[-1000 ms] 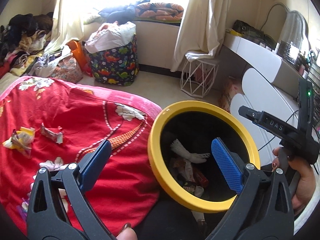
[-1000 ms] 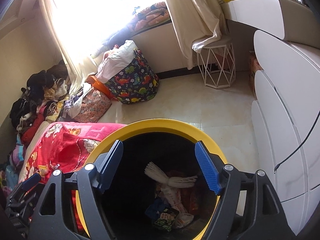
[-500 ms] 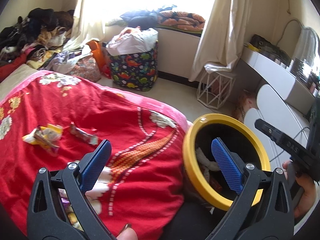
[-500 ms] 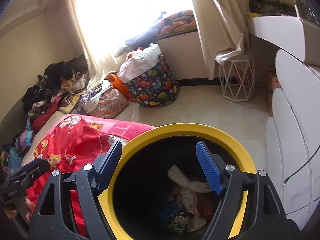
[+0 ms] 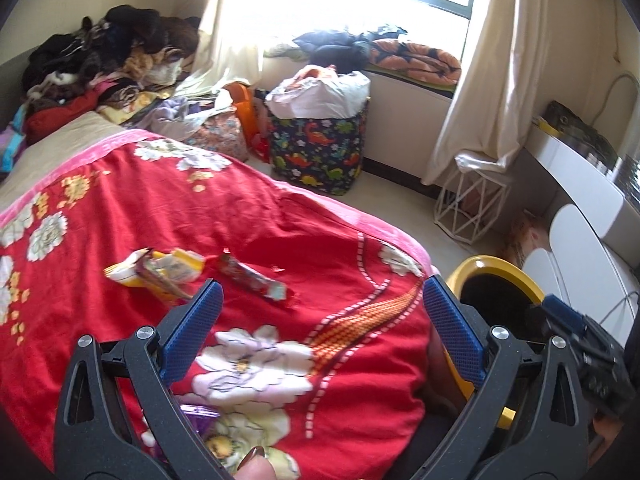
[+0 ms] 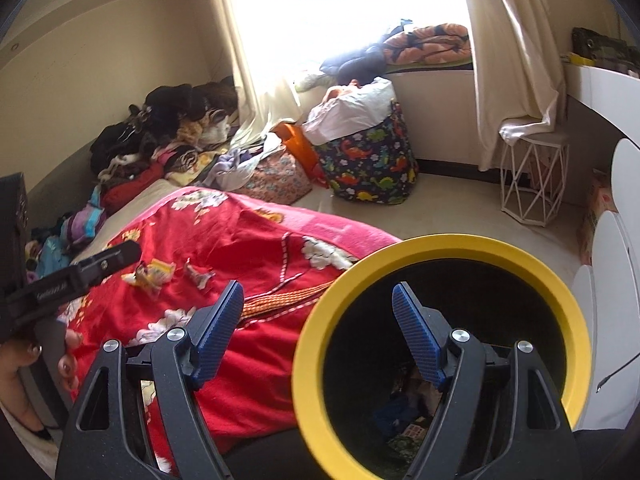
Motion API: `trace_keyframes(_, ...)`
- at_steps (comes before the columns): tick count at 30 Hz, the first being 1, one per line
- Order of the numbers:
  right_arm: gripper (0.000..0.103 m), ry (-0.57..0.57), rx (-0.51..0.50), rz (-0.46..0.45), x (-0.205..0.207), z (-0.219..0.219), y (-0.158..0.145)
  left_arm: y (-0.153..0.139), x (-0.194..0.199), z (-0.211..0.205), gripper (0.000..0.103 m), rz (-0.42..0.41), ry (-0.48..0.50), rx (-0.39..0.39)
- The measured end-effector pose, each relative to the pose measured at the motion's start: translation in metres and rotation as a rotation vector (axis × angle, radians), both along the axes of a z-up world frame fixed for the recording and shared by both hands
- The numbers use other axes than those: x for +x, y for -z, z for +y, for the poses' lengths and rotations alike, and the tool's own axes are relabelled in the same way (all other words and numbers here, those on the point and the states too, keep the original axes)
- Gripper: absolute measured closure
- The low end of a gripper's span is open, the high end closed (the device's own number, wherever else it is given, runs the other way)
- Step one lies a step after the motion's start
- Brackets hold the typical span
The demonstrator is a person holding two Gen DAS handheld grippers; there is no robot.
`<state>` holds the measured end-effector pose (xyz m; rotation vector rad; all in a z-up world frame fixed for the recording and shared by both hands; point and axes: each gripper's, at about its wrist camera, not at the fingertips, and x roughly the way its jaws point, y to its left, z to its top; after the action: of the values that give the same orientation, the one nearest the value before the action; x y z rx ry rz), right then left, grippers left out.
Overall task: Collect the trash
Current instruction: 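Move both tools back toward the remaining wrappers on the bedspread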
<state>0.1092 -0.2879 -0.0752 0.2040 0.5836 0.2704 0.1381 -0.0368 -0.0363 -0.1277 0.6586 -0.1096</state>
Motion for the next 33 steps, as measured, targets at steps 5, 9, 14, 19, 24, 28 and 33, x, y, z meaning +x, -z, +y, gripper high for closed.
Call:
trace_keyframes(5,0.029,-0.039,-0.014,0.0,0.001,0.02,-0.001,0.001,0.0,0.021,0.011,-0.004,-0.052,-0.008)
trace_keyframes(9,0.029,-0.075,-0.028,-0.003,0.004,0.037,-0.003,0.002,0.001,0.037,0.011,-0.002,-0.091,-0.019)
trace_keyframes(14,0.029,-0.124,-0.06,-0.016,0.006,0.059,-0.005,0.005,0.002,0.055,0.011,0.006,-0.132,-0.03)
trace_keyframes(19,0.029,-0.172,-0.089,-0.031,0.012,0.082,-0.006,0.009,0.003,0.069,0.011,0.015,-0.162,-0.035)
trace_keyframes(24,0.029,-0.226,-0.113,-0.03,0.026,0.105,-0.004,0.016,0.005,0.088,0.011,0.033,-0.205,-0.046)
trace_keyframes(28,0.029,-0.254,-0.145,-0.002,0.045,0.123,0.005,0.022,0.007,0.103,0.011,0.054,-0.233,-0.066)
trace_keyframes(33,0.029,-0.292,-0.157,0.047,0.069,0.143,0.02,0.033,0.01,0.122,0.02,0.09,-0.26,-0.109)
